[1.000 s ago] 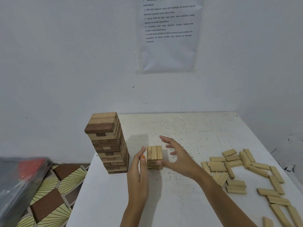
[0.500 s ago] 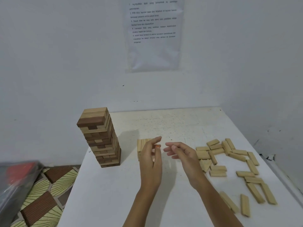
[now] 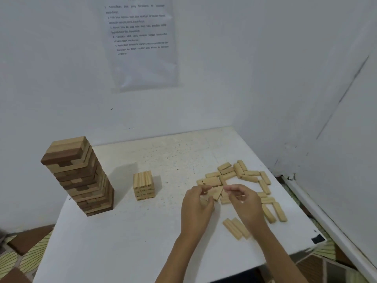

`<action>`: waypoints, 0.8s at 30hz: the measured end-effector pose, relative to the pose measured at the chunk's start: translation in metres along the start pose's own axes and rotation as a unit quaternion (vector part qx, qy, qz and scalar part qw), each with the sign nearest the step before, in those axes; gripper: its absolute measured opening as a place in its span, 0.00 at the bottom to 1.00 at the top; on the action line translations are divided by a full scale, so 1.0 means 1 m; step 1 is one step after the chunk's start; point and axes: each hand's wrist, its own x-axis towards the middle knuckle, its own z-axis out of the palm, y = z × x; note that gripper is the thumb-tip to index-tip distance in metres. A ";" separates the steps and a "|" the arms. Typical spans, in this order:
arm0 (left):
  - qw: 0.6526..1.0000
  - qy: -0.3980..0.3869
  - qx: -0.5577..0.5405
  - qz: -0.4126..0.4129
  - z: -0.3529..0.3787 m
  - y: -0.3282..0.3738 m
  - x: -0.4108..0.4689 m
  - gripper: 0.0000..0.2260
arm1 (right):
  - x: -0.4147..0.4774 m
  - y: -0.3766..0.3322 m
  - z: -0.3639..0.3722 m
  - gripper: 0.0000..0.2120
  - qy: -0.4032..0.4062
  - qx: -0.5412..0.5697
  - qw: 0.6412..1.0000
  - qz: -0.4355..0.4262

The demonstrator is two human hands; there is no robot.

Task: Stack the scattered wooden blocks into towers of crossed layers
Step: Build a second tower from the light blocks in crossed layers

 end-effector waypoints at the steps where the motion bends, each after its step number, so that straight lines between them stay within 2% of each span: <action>1: 1.000 0.003 0.023 -0.007 0.004 -0.002 0.000 0.11 | 0.001 0.006 -0.005 0.11 -0.001 -0.042 0.999 -0.018; 6: 0.990 -0.005 0.131 -0.058 0.017 -0.009 -0.004 0.20 | 0.012 0.027 -0.017 0.15 -0.079 -0.212 0.971 -0.077; 10: 0.983 -0.023 0.176 -0.055 0.020 -0.013 -0.005 0.18 | 0.016 0.028 -0.013 0.15 -0.113 -0.263 0.956 -0.056; 16: 0.999 -0.010 0.036 -0.039 0.019 -0.014 -0.007 0.23 | 0.016 0.026 -0.014 0.18 -0.125 -0.287 0.949 -0.033; 20: 0.998 0.010 -0.042 -0.045 0.026 -0.014 -0.010 0.27 | 0.014 0.031 -0.016 0.21 -0.142 -0.245 0.959 -0.002; 24: 0.995 0.018 -0.077 -0.058 0.034 -0.012 -0.008 0.23 | 0.014 0.034 -0.020 0.14 -0.150 -0.243 0.959 -0.006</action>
